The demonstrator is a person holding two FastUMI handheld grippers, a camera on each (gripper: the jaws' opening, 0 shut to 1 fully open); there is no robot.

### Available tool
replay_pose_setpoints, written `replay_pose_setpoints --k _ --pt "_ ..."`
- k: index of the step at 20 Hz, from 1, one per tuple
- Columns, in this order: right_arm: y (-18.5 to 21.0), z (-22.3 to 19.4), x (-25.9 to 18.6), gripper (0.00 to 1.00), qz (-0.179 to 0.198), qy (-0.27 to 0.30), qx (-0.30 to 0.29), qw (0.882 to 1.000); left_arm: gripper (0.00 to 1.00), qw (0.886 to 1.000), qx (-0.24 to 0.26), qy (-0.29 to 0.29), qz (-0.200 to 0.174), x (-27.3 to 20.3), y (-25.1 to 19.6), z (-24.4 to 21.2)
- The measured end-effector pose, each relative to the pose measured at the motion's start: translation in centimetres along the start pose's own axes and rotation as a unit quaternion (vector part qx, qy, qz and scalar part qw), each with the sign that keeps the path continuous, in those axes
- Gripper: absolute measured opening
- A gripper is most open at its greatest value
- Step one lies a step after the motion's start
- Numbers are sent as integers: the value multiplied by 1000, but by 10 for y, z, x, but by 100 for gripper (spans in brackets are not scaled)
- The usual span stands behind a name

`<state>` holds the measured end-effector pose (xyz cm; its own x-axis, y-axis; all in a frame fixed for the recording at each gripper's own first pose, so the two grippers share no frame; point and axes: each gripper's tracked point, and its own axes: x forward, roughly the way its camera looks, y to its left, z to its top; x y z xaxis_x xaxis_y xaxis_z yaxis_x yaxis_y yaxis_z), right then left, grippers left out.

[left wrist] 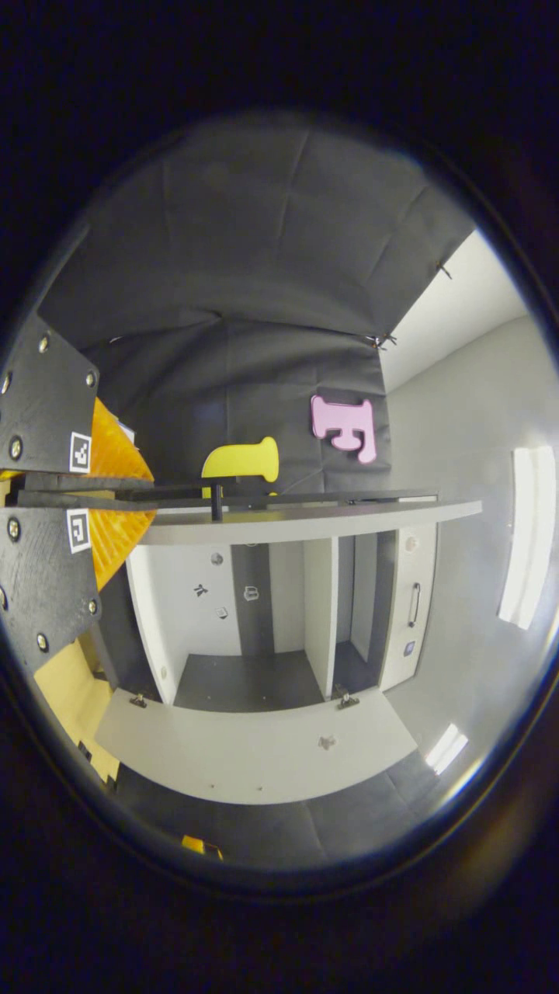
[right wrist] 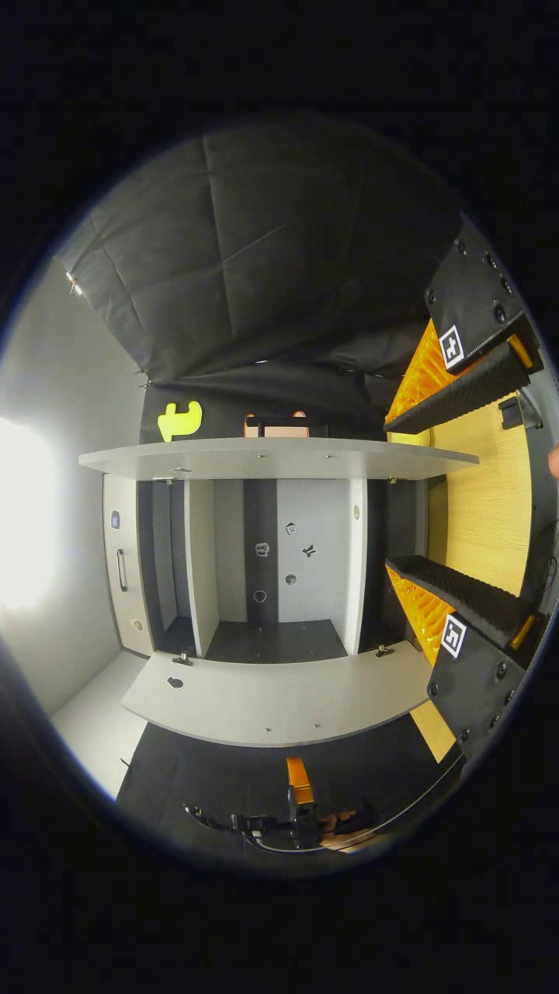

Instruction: Open the right door of the double-door shoe cabinet with the right hand, and open the left door with the left hand.

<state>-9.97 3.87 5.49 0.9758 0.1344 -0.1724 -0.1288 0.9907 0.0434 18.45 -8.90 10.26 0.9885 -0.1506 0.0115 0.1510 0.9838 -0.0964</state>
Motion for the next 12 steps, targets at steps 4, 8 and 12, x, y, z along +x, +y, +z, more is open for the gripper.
replay_pose_setpoints --k 4,8,12 --pt "-5 12 6 98 12 -16 7 1000 2 1000 -3 -7 13 -37 -12 6" --pt "-17 26 7 98 20 -33 0 999 0 1000 0 -8 20 -65 -36 4" --pt "-32 32 7 98 23 -48 -3 999 2 1000 -5 3 17 -92 -70 -11"
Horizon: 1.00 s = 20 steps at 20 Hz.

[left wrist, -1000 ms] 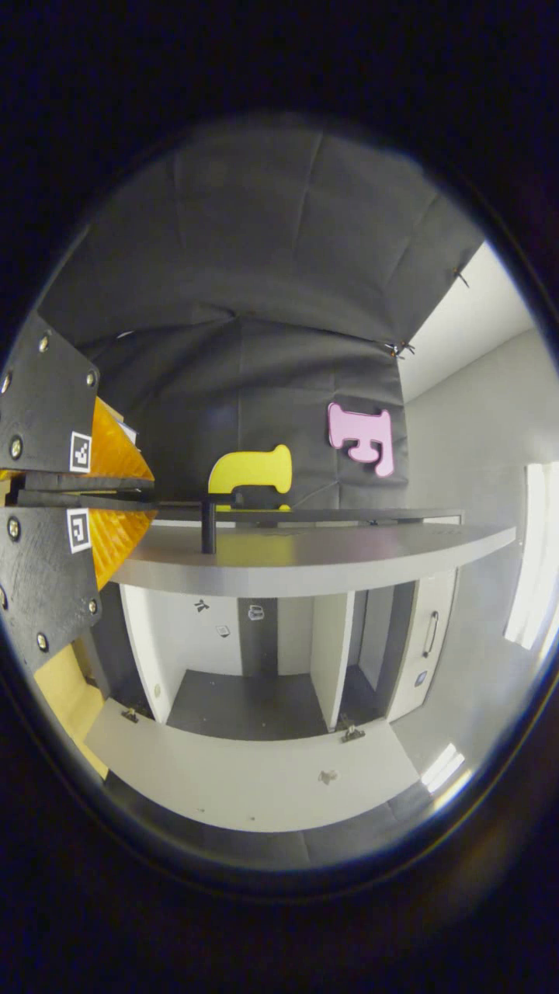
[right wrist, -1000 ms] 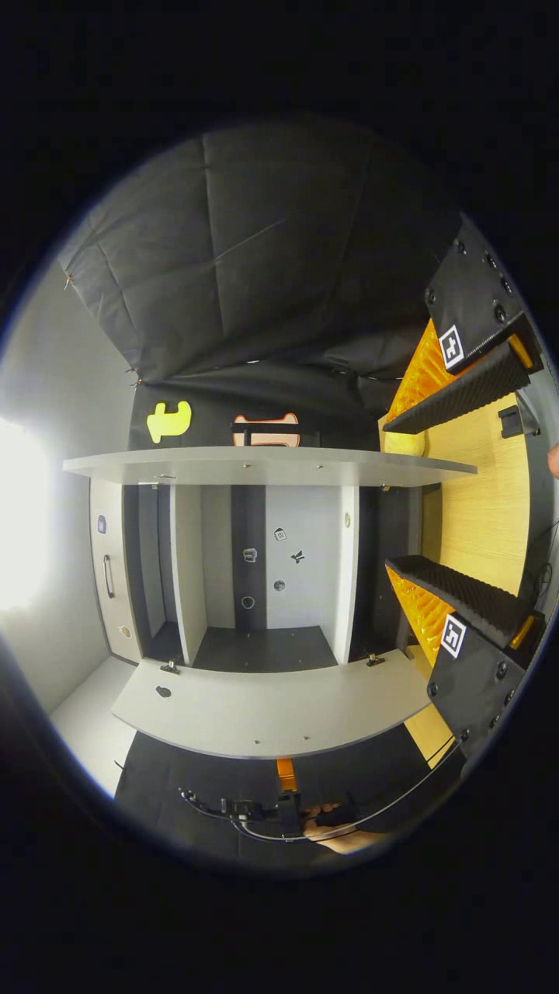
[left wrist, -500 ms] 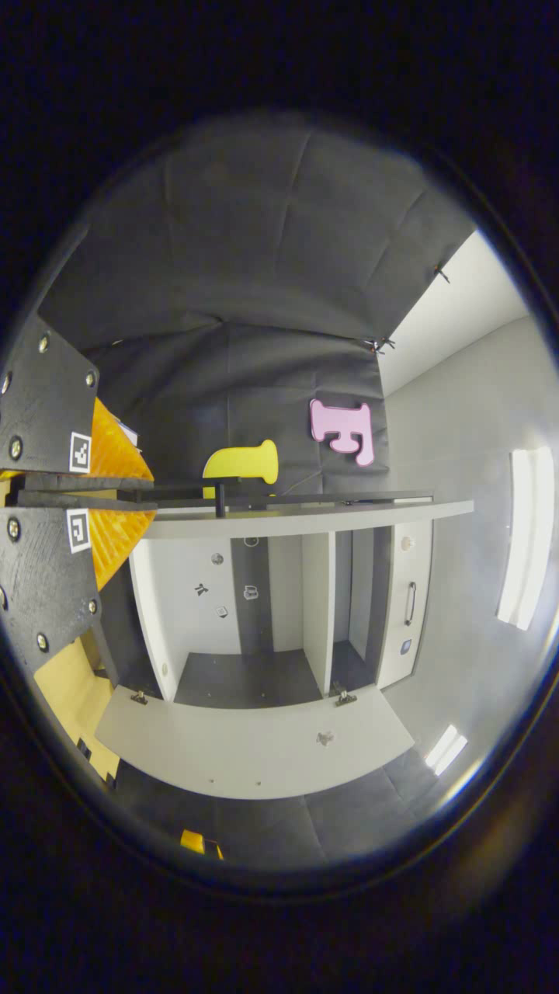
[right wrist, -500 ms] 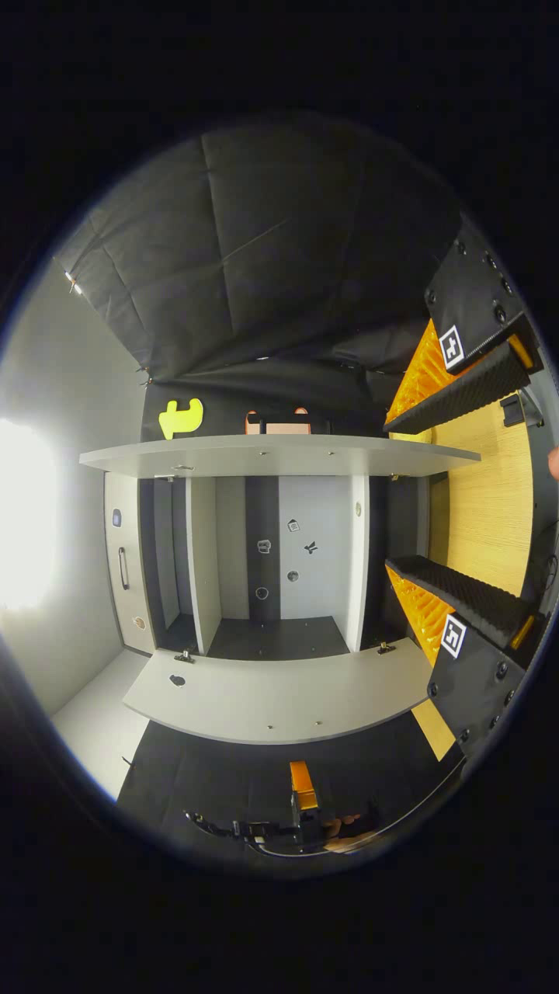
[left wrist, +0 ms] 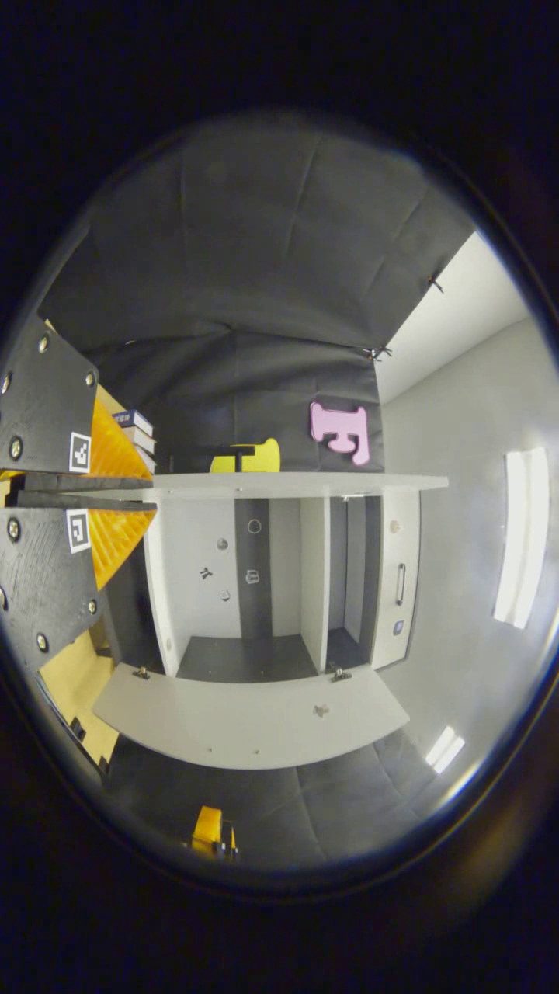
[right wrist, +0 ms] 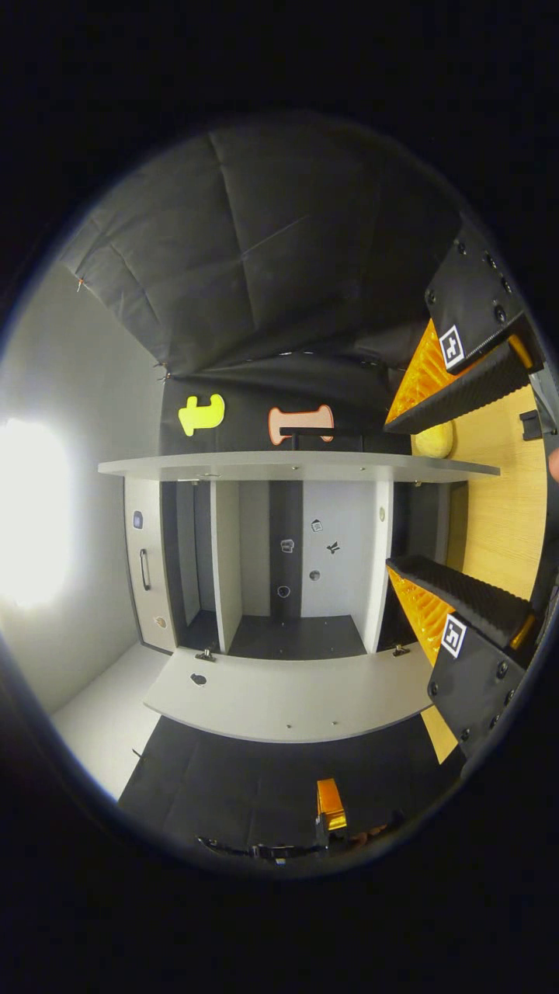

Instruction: Open the right door of the double-door shoe cabinet with the right hand, and open the left door with the left hand.

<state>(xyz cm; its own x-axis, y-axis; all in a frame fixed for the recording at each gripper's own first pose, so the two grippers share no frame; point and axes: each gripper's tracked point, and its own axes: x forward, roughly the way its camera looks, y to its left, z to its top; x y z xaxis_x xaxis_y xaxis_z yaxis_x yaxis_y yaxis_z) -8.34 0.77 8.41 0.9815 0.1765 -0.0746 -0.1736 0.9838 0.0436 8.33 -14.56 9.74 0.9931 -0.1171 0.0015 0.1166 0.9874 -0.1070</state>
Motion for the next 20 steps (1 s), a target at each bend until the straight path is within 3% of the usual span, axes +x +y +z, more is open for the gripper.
replay_pose_setpoints --k 3,5,6,11,15,16,20 --pt "-7 -1 2 98 4 -2 12 1000 1 1000 9 7 -2 -13 -17 -14" --pt "-13 -2 1 98 1 -2 14 1000 8 1000 13 15 -3 -19 -27 -26" --pt "-16 -2 2 98 0 -3 15 1000 19 1000 14 19 -4 -21 -31 -30" --pt "-27 3 2 98 -1 -8 17 1000 30 1000 20 20 9 -27 -36 -38" --pt "-29 2 3 98 -3 -9 20 1000 80 1000 23 12 13 -28 -37 -36" --pt "-29 2 3 98 -3 -10 21 1000 87 999 26 9 18 -28 -34 -34" --pt "-30 2 6 98 -6 -10 18 1000 87 999 24 0 29 -29 -27 -29"
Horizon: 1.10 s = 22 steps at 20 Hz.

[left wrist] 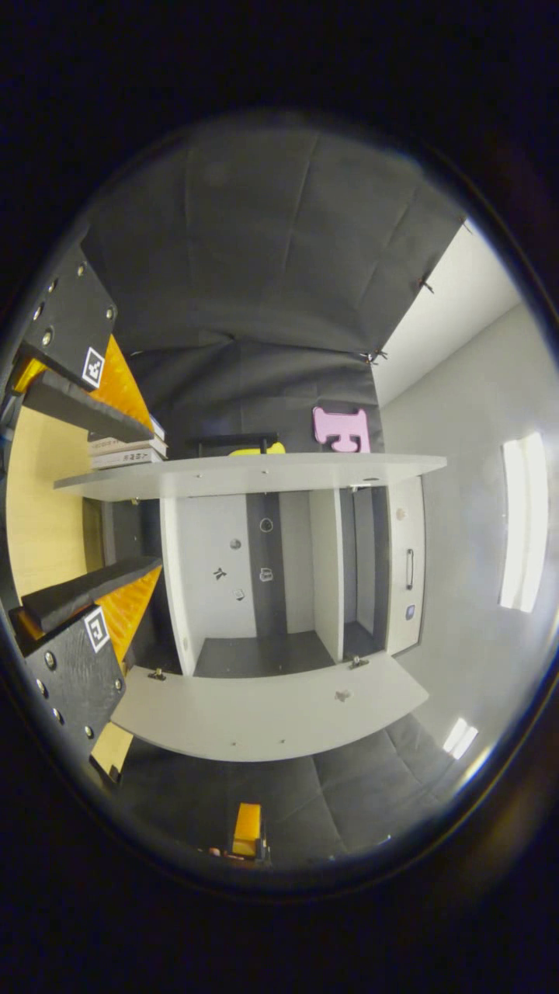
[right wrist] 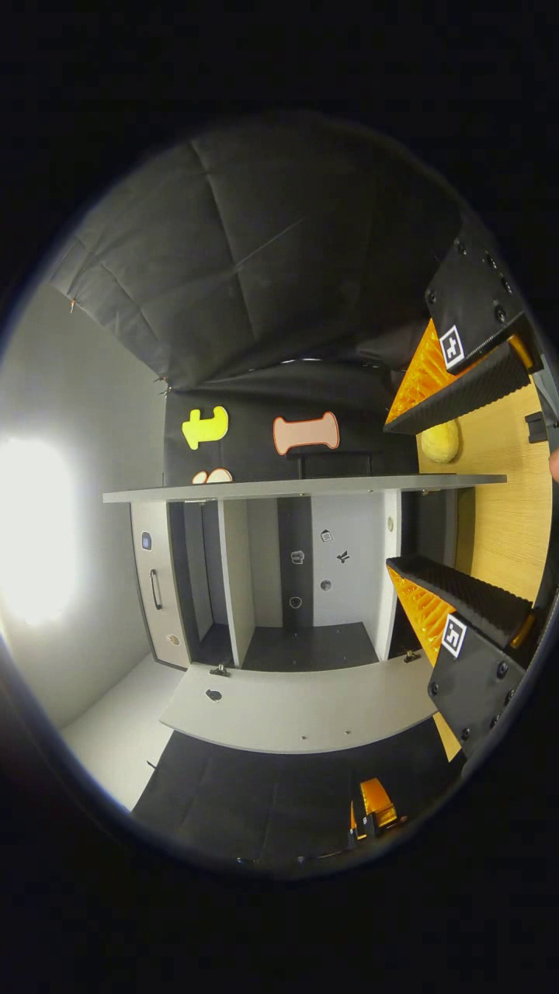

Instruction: Open the right door of the double-door shoe cabinet with the right hand, and open the left door with the left hand.

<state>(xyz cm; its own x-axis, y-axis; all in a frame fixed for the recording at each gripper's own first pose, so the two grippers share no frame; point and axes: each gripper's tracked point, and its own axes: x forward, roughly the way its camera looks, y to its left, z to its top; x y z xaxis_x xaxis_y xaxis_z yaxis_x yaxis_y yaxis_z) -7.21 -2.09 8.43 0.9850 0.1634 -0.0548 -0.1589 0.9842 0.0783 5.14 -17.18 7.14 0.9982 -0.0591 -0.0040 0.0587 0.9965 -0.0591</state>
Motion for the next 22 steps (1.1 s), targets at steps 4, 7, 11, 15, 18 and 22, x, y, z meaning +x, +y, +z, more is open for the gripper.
replay_pose_setpoints --k 4,7,11,15,18,22 --pt "0 2 1 98 -3 -4 -2 1000 87 1000 -2 -5 15 1 13 2" --pt "-1 2 1 98 -4 -5 -3 1000 87 1000 -4 -8 22 0 18 4" --pt "0 3 2 98 -5 -7 -7 1000 87 999 -7 -11 31 0 24 6" --pt "-1 5 3 98 -5 -9 -6 1000 87 999 -4 -16 34 1 25 9" --pt "-2 4 3 98 -6 -9 -4 1000 87 999 1 -18 34 2 25 9" --pt "-3 3 3 98 -9 -8 -3 1000 87 999 4 -20 31 5 21 12"
